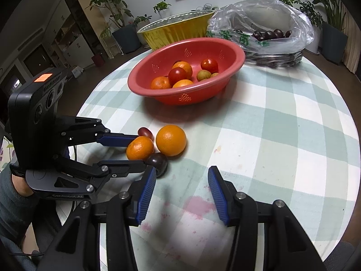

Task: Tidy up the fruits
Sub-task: 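Close the left gripper on a large orange, then close the right gripper on a dark plum while the left holds the orange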

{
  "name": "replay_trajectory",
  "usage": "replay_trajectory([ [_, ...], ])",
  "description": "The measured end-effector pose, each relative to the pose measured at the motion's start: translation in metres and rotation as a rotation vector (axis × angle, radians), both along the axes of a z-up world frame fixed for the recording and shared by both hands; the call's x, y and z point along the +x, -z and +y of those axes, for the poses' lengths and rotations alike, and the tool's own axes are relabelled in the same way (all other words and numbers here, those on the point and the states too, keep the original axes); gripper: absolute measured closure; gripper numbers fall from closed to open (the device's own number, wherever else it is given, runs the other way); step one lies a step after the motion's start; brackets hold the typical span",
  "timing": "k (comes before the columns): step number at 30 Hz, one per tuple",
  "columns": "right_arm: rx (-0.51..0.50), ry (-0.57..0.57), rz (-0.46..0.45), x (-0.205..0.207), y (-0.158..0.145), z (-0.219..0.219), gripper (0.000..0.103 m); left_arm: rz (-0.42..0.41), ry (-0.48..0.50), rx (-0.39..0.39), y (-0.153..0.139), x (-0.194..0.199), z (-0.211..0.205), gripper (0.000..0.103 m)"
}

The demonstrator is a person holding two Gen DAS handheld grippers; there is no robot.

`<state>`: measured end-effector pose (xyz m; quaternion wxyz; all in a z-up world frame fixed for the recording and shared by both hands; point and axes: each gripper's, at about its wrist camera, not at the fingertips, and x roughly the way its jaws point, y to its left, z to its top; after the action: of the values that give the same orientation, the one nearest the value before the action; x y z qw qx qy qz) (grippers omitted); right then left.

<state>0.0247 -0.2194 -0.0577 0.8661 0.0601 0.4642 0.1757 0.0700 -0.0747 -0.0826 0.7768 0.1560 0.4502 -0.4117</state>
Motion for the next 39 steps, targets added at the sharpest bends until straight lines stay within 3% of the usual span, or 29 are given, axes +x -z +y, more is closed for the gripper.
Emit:
replay_trajectory([
  [8, -0.008, -0.010, 0.007, 0.000, 0.003, 0.004, 0.051, -0.001, -0.025, -0.003, -0.001, -0.004, 0.006, 0.069],
  [16, -0.034, -0.048, 0.009, 0.002, 0.006, 0.022, 0.052, 0.017, -0.134, -0.028, -0.005, -0.014, 0.037, 0.069],
  [21, -0.072, -0.065, 0.015, 0.007, 0.010, 0.039, 0.056, 0.017, -0.204, -0.081, -0.013, -0.022, 0.056, 0.069],
  [31, -0.197, -0.072, 0.003, 0.013, 0.015, 0.069, 0.063, 0.015, -0.243, -0.105, -0.015, -0.026, 0.066, 0.069],
  [36, -0.201, -0.044, 0.011, 0.017, 0.015, 0.065, 0.075, 0.014, -0.248, -0.107, -0.014, -0.027, 0.066, 0.069],
  [39, -0.201, -0.037, 0.014, 0.018, 0.015, 0.065, 0.076, 0.014, -0.250, -0.108, -0.014, -0.027, 0.066, 0.069],
])
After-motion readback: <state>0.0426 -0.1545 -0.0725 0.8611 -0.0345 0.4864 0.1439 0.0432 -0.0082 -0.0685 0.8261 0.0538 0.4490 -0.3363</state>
